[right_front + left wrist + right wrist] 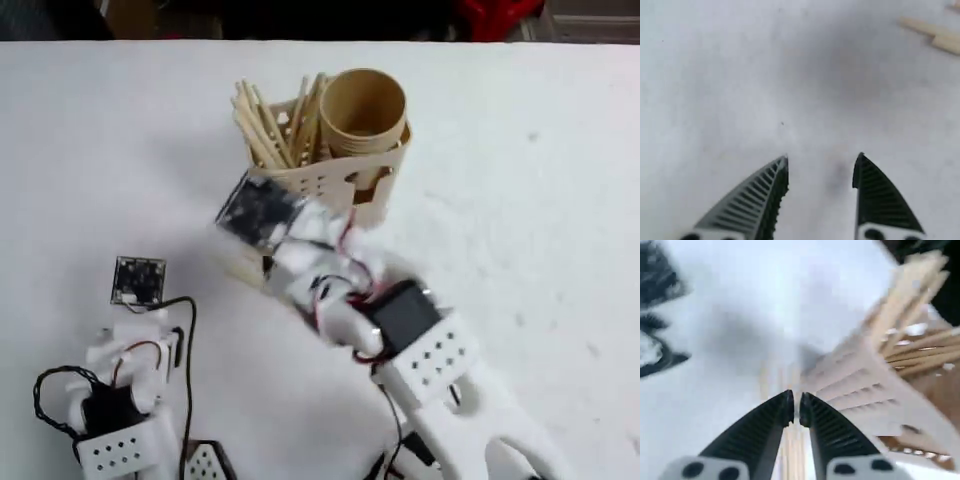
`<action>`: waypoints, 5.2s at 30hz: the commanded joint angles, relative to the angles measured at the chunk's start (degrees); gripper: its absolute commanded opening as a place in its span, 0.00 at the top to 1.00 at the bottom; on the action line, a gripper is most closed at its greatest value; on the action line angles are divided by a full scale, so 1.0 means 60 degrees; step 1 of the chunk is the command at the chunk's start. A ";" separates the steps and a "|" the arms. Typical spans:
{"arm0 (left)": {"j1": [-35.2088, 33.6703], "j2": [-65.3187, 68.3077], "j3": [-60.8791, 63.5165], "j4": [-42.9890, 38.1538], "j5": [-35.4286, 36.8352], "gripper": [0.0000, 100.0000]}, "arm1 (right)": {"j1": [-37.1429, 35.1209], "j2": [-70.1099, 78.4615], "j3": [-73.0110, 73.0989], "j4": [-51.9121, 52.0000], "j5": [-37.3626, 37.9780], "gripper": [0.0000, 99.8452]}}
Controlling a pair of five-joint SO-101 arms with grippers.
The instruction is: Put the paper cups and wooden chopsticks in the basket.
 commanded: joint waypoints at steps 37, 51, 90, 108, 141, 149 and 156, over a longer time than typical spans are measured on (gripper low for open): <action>-0.0051 -0.0037 -0.0029 0.0015 -0.0044 0.78 | 0.0125 0.3231 0.2696 -0.3040 0.0923 0.97; -0.0051 -0.0037 -0.0029 0.0015 -0.0044 0.78 | 0.0842 0.5531 0.1392 -0.2952 0.1612 0.96; -0.0051 -0.0037 -0.0029 0.0015 -0.0044 0.78 | 0.0872 0.1619 0.1451 -0.1736 -0.0088 0.98; -0.0051 -0.0037 -0.0029 0.0015 -0.0044 0.78 | 0.0974 0.1194 -0.3121 -0.5604 -0.1187 0.98; -0.0051 -0.0037 -0.0029 0.0015 -0.0044 0.78 | 0.1912 0.1516 0.1289 -0.8535 -0.1304 0.98; -0.0051 -0.0037 -0.0029 0.0015 -0.0044 0.78 | 0.2659 0.0769 0.2374 -0.8784 -0.2403 0.84; -0.0051 -0.0037 -0.0029 0.0015 -0.0044 0.78 | 0.2630 0.0388 0.2637 -0.7934 -0.2388 0.87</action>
